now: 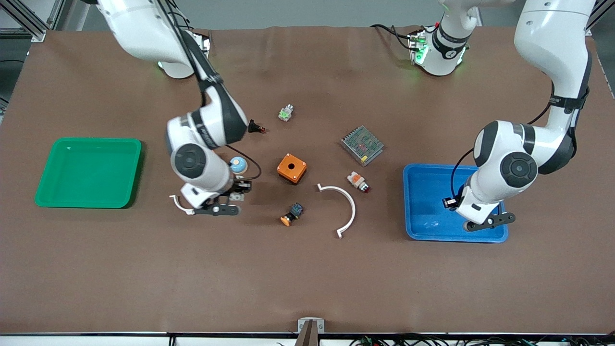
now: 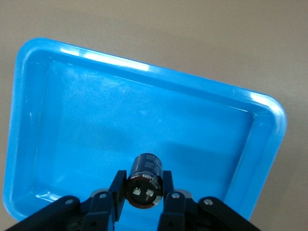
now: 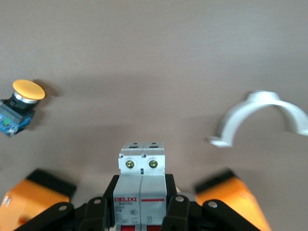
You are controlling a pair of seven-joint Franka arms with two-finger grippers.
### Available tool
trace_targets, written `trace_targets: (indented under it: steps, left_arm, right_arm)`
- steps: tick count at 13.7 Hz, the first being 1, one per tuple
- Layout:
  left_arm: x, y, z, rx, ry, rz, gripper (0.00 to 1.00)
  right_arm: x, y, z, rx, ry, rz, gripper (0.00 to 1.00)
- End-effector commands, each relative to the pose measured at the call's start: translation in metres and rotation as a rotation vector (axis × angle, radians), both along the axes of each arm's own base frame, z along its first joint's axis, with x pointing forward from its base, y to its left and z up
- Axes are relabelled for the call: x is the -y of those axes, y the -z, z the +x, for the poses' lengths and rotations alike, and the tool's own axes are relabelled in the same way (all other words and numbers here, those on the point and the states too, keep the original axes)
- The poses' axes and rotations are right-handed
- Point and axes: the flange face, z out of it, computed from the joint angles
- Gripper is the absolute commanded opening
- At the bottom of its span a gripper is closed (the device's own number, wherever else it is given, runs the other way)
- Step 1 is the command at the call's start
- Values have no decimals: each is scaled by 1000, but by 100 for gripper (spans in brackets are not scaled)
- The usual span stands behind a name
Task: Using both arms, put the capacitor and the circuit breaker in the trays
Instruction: 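Carry the capacitor to the blue tray while the right gripper lifts the breaker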
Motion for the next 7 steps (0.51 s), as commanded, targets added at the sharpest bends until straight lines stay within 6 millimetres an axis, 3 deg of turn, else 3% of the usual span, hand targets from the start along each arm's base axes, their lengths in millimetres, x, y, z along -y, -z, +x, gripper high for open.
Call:
trace_targets:
  steps: [1,3,6,7]
  left_arm:
    - [-5,20,-5,11,17,-6,1]
    - [-5,35,-10,19,19,-17,1]
    - [-11,49,-14,-4,9,-22,3]
    - [-11,56,-16,-14,8,-23,3]
  right_arm:
    - [79,-67,18,-37,-15,11,17]
    - [158,-83,28,-55,-52,11,18]
    - [277,-80,32,-73,-83,38,18]
    - [305,-78,32,-69,-75,43,18]
